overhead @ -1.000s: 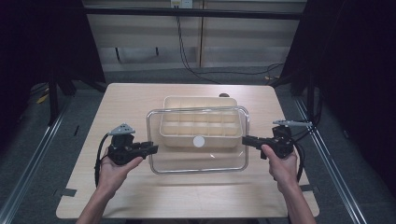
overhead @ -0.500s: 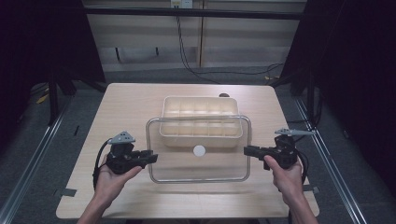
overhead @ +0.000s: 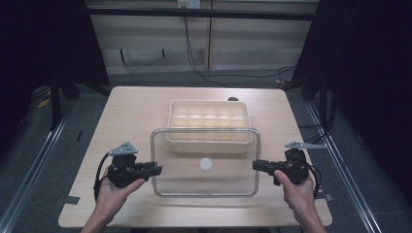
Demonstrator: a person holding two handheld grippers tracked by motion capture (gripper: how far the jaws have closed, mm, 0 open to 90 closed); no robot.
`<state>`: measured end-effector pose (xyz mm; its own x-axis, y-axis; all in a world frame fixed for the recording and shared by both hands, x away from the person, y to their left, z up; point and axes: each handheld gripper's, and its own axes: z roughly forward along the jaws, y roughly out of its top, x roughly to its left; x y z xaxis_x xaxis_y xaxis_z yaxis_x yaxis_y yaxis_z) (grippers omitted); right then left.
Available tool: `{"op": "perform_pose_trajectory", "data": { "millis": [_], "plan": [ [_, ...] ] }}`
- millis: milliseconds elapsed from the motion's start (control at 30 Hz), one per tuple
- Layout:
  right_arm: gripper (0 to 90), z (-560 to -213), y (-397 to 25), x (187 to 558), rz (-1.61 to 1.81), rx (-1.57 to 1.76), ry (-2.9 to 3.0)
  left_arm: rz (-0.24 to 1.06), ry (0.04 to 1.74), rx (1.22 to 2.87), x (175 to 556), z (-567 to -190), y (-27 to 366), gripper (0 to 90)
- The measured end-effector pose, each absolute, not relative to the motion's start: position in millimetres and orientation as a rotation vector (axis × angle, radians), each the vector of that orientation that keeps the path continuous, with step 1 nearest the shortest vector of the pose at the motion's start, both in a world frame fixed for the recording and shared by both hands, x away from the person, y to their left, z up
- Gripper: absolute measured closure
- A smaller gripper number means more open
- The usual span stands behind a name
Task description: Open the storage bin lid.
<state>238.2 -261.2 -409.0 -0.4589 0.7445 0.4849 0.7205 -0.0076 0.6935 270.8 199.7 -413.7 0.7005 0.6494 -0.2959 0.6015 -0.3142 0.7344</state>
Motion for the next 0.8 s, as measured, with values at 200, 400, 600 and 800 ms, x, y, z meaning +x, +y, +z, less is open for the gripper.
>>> {"op": "perform_pose_trajectory", "data": {
  "millis": [200, 400, 600, 800],
  "plan": [
    [77.0, -412, -260, 232, 1.519, 1.634, 2.197, 0.056, 0.954, 1.98, 266, -417, 204, 68.9],
    [77.0, -418, -259, 226, 1.505, 1.656, 2.211, 0.056, 0.961, 1.998, 262, -420, 204, 68.8],
    [77.1, -421, -260, 219, 1.501, 1.66, 2.238, 0.037, 0.962, 2.02, 256, -427, 203, 68.7],
    [77.2, -428, -260, 212, 1.486, 1.673, 2.262, 0.03, 0.971, 2.04, 250, -430, 203, 68.7]
  ]
}}
